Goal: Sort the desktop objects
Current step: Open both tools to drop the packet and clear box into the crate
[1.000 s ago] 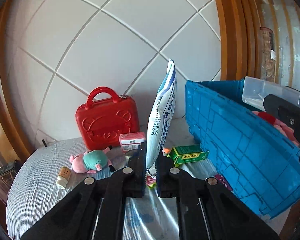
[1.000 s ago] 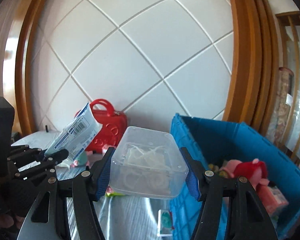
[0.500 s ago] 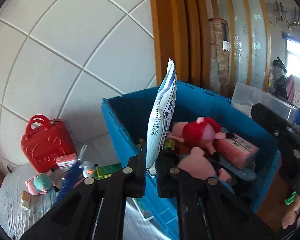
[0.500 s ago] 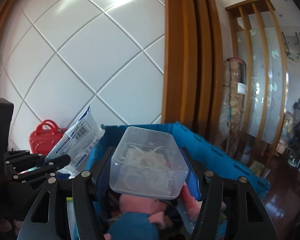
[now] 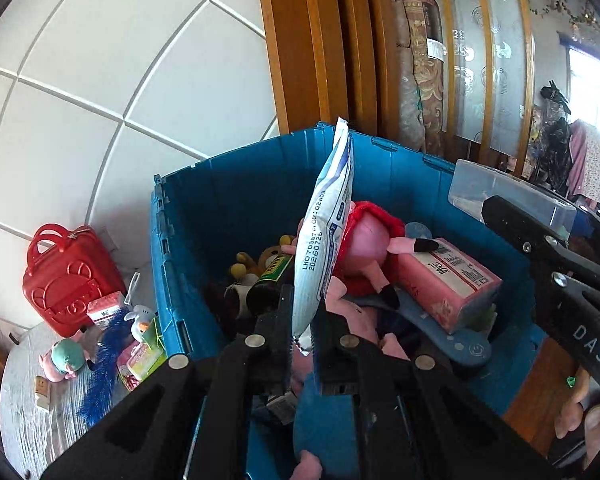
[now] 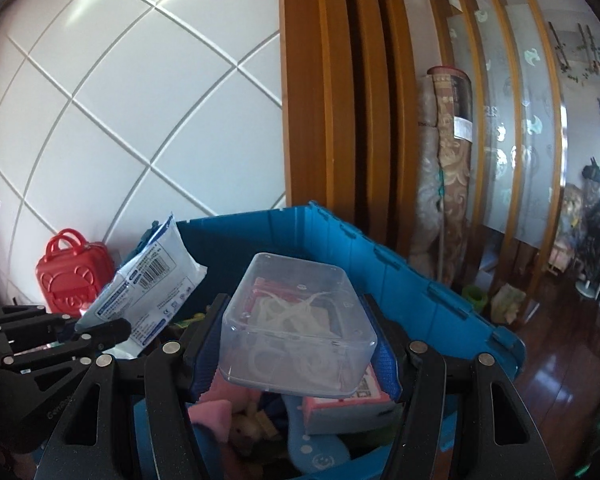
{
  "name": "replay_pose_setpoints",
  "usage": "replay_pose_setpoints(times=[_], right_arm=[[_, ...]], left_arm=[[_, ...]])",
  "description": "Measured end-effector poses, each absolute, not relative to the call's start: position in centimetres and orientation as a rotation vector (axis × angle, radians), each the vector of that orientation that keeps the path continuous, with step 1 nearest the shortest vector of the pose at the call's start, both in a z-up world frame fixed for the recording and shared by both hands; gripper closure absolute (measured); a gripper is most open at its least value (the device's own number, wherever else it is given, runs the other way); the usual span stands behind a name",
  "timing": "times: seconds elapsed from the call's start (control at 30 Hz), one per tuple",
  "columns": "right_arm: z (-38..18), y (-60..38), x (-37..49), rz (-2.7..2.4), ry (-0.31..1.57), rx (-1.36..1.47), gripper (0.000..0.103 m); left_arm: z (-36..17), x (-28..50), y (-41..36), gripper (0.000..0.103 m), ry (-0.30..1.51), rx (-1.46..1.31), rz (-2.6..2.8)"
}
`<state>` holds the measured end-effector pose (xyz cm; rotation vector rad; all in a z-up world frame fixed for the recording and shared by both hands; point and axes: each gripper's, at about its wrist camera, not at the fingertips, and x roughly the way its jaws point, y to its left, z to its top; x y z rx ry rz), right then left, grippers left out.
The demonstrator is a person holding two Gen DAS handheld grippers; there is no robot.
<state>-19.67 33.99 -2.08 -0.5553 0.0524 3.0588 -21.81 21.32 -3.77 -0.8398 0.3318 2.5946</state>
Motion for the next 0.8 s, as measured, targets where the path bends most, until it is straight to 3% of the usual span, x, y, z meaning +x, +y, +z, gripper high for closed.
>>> replay_pose_setpoints(times=[0.2, 0.27, 0.33, 0.37, 0.4, 0.43, 0.47, 0.5, 0.8], right_arm=[[-2.5, 34.5, -20.6, 3.061, 0.037, -0.577, 0.039], [-2.5, 34.7, -20.9, 3.055, 0.033, -0.572, 0.038], [-2.5, 34.7, -20.8, 3.051, 0.027, -0.563, 0.034], [-2.4, 34.7, -20.7, 3.048, 0.022, -0.557, 0.032], [-2.4, 34.7, -20.6, 3.043, 0.015, -0.553, 0.028], [-2.3, 34.6, -20.5, 3.036, 0.008, -0.550, 0.015], [-2.2, 34.6, -20.4, 3.027, 0.002, -0.545, 0.002], [-2.1, 34.7, -20.0, 3.021, 0.002, -0.535, 0.000], [-0.9, 34.6, -16.7, 3.009, 0.030, -0.499, 0.000]], left_arm=[[-4.3, -22.1, 21.1, 0.093, 0.350, -0.888, 2.608], [-4.4, -22.1, 21.0, 0.083, 0.347, -0.899, 2.607], [-4.2, -21.9, 20.8, 0.057, 0.334, -0.887, 2.608], [-4.1, -21.7, 20.7, 0.050, 0.328, -0.868, 2.611], [-3.9, -21.5, 20.6, 0.040, 0.328, -0.850, 2.616], [-3.9, -21.2, 20.6, 0.036, 0.328, -0.836, 2.618], [-3.8, -21.0, 20.5, 0.036, 0.327, -0.828, 2.615], [-3.9, -20.9, 20.4, 0.036, 0.322, -0.825, 2.607], [-3.7, -18.7, 17.3, 0.035, 0.252, -0.796, 2.609]])
